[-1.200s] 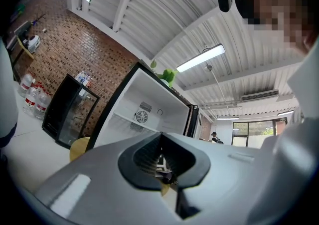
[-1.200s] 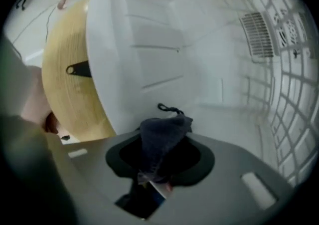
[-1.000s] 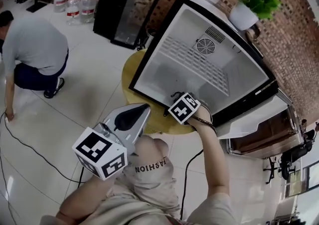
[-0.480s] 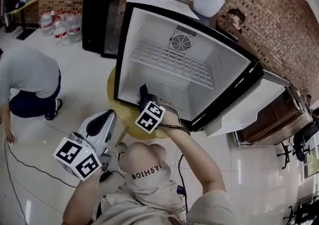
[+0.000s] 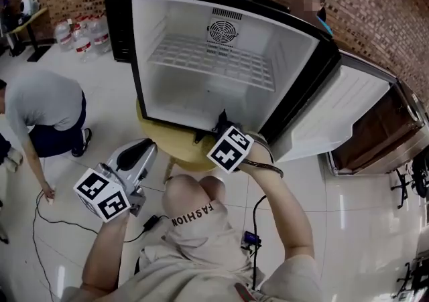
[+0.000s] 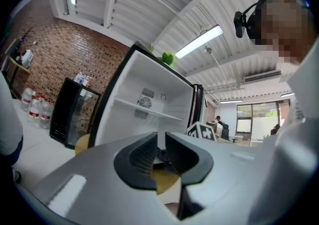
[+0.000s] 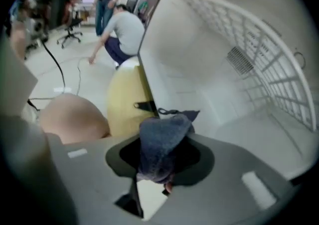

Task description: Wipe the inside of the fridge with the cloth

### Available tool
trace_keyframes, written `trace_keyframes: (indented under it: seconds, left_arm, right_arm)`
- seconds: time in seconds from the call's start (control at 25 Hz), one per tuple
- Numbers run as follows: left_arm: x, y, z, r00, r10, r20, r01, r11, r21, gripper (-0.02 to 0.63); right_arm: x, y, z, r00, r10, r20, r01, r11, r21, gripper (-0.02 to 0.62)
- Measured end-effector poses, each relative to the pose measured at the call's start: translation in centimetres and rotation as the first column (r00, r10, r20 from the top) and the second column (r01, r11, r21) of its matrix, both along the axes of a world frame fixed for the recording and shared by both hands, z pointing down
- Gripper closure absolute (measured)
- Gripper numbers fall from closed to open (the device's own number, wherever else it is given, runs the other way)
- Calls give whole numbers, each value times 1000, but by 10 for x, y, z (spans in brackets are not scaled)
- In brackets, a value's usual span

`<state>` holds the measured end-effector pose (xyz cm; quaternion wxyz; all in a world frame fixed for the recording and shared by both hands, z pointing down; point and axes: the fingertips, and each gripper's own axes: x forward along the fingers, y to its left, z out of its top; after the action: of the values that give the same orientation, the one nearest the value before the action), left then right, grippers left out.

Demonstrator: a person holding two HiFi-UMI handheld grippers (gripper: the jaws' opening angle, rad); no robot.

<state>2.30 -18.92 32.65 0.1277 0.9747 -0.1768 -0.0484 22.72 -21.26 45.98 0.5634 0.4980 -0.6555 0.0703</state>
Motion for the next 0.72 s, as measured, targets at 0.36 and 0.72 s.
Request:
trace_keyframes:
  seconds: [0.36, 0.72]
  left_arm:
    - [79, 120, 14, 847, 532, -24, -526, 829, -192, 314]
    - [123, 186, 1, 687, 712, -149, -714, 620, -325, 255]
  right_arm:
    - [-99, 158, -139, 433, -596, 676, 351, 803, 482, 469]
    - [-119, 218, -126, 491, -789, 368, 577, 611, 541, 469]
